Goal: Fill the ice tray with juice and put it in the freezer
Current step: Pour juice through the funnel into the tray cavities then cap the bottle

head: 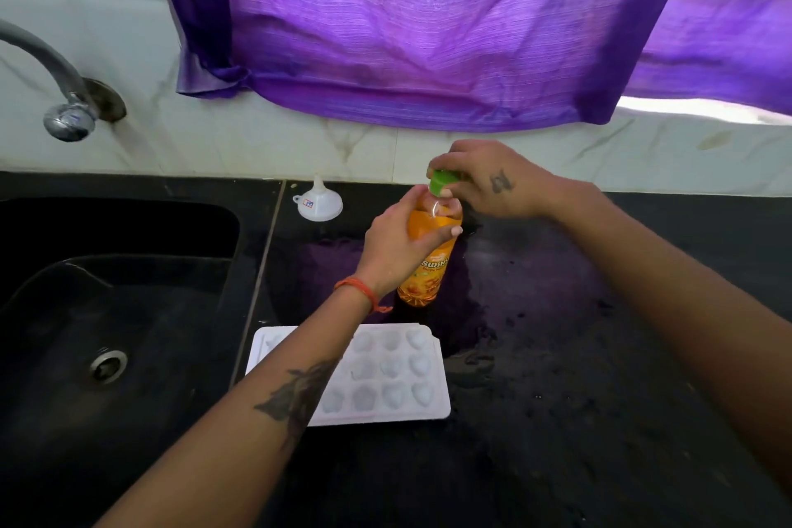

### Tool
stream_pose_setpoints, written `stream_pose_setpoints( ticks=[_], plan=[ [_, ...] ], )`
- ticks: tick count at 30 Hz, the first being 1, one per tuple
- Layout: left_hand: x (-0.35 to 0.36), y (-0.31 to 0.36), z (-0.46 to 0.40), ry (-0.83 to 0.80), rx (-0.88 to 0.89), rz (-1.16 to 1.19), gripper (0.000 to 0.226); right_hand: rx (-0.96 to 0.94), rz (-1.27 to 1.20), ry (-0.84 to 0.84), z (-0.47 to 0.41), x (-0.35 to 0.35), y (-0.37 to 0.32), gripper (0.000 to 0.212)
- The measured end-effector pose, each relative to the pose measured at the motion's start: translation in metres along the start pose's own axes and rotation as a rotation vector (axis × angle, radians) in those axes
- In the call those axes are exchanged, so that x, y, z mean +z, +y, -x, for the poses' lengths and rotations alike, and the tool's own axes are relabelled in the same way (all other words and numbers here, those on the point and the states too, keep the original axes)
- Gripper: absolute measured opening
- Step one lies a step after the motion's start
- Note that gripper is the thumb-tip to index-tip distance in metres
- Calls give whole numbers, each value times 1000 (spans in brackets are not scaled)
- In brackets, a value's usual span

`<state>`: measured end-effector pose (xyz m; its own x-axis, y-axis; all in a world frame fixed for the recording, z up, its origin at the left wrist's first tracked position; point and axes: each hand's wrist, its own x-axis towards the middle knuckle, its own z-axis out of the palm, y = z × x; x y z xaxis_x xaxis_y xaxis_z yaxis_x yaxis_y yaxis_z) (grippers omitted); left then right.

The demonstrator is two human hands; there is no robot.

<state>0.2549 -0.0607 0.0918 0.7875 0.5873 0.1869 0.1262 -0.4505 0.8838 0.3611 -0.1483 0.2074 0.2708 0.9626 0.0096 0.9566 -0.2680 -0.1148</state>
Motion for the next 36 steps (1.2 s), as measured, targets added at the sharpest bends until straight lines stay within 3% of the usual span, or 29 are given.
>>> stream_pose_setpoints(
  ticks=[6,9,13,17,22,25,27,30,34,36],
  plan=[
    [0,4,2,0,5,-1,55,110,168,-1,-11,3,-5,45],
    [-1,3,2,-18,-11,-6,68,11,232,2,-10,7,-7,34],
    [-1,2,3,-12,-13,3,74,-62,83,-9,-7,-2,-1,37],
    [0,2,3,-3,-8,7,64,103,89,0,-11,-1,-1,49],
    [1,1,2,-10,-6,3,72,34,152,-27,-11,-1,-9,31],
    [1,0,2,-6,-6,11,74,-7,51,-60,-9,-7,-9,36],
    [1,0,3,-1,-4,15,68,19,-21,-80,-10,-8,-8,38],
    [1,1,3,4,1,12,55,143,61,-49,-13,-4,-8,43],
    [1,-1,3,-10,-22,22,73,70,138,-43,-14,-2,-11,31],
    [2,-2,2,-1,-17,26,75,24,112,-47,-13,-6,-10,34]
  ],
)
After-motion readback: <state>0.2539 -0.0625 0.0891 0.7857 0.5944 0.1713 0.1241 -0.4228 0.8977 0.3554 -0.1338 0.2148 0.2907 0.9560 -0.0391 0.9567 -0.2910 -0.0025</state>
